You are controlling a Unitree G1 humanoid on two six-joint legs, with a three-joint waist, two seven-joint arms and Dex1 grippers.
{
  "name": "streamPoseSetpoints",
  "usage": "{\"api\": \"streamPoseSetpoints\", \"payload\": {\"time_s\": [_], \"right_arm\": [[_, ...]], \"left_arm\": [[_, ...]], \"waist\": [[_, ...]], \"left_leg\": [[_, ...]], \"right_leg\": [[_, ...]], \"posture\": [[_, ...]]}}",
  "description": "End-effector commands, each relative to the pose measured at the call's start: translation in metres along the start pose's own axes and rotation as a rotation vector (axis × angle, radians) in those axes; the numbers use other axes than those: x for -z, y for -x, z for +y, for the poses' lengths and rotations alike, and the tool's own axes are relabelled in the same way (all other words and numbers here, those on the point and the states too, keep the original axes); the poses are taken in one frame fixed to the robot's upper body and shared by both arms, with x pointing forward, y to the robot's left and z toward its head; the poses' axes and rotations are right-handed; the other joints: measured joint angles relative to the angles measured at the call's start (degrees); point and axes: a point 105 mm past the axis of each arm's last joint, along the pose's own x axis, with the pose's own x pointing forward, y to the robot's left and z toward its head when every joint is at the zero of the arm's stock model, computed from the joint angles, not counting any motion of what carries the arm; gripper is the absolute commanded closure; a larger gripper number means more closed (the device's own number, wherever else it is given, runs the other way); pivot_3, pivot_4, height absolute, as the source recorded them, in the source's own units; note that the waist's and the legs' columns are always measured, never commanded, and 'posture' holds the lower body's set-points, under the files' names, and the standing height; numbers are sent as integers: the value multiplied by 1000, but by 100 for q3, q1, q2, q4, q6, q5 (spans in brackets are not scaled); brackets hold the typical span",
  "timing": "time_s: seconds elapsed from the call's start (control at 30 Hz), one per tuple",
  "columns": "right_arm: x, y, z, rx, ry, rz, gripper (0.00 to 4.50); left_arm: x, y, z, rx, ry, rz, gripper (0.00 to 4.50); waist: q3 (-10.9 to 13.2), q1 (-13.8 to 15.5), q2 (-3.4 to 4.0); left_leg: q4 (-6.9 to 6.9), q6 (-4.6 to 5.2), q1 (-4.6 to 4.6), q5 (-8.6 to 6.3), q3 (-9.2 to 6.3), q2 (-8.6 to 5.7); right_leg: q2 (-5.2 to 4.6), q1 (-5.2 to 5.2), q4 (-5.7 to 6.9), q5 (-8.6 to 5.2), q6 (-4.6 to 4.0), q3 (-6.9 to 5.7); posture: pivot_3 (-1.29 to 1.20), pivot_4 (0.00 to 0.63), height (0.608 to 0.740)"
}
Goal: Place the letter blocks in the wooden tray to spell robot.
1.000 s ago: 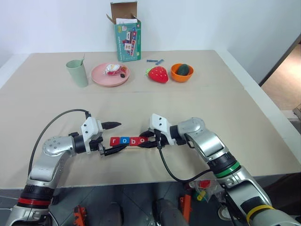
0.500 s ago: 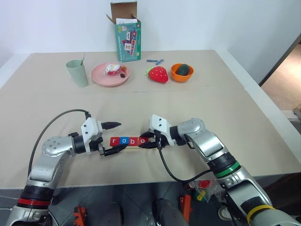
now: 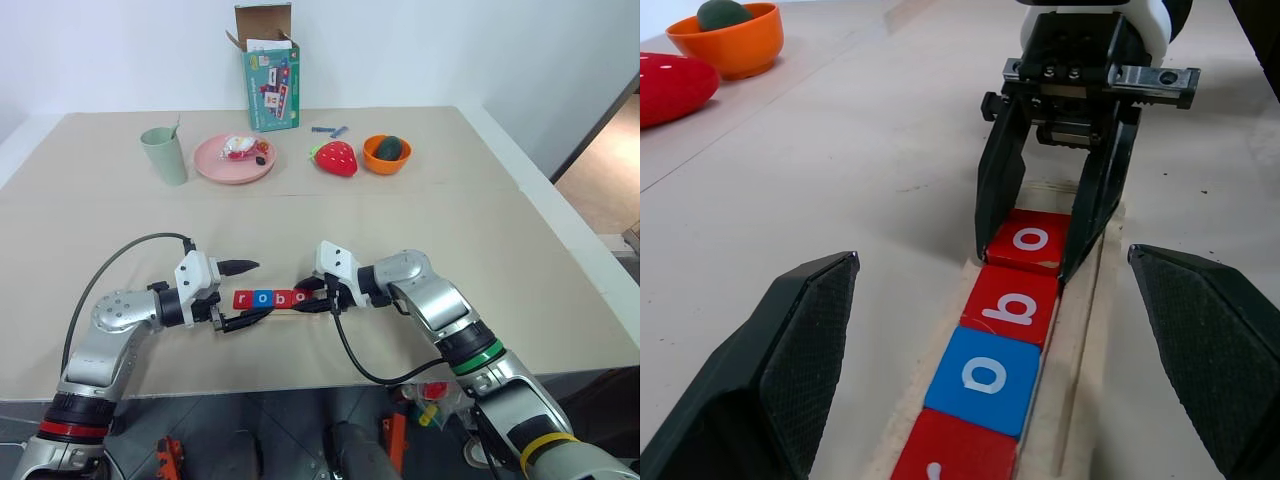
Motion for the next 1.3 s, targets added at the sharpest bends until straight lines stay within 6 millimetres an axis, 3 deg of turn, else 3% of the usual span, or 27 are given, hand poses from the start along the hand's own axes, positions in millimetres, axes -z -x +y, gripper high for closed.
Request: {"api": "streamPoseSetpoints", "payload": {"time_s": [0.03,0.13,0.4,0.43,0.67,0.8,1.03,1.3], "right_arm": [[-5,3,-6,17,-5,-16,3020],[-5,3,-6,17,-18,-21,3020],[-13,6,-9,40,-32,-54,171],[-15,7,-9,39,-39,-62,39],[-44,35,-17,149,-75,-176,39],[-49,102,-36,470,-188,-264,39],[-14,159,-43,1000,-249,-210,39],[36,163,-22,1207,-426,-137,39]], "left_arm": [[-8,0,-1,9,-44,-14,0],[-8,-1,-1,12,-46,-12,0],[-8,-2,-1,23,-53,-11,0],[-8,-2,-1,26,-55,-10,0],[-12,-5,-9,114,-85,-12,0],[-28,-15,-28,305,-80,-23,0],[-41,-28,-35,384,-62,-56,0],[-39,-42,-35,352,-79,-88,0]], "waist": [[0,0,0],[0,0,0],[0,1,0],[0,1,0],[0,3,0],[0,57,-1],[0,-11,-1],[-1,-8,-1]], "left_leg": [[0,0,0,0,0,0],[0,0,0,0,0,0],[0,0,-1,0,1,0],[0,0,-1,0,0,0],[-3,0,-7,0,-1,0],[-1,-1,-14,1,-8,-4],[-10,0,-12,0,-5,-4],[-5,0,-7,1,0,-5]], "right_leg": [[0,0,0,0,0,0],[0,1,0,0,0,1],[-1,0,0,1,0,1],[-1,-1,0,0,0,0],[0,-6,0,-1,1,0],[-6,-5,0,-3,4,-7],[-1,-11,-2,-6,5,1],[-1,-7,0,-4,4,10]], "posture": [[0,150,740],[0,150,740],[0,150,740],[0,150,740],[0,150,740],[0,150,740],[0,150,740],[0,150,740]]}}
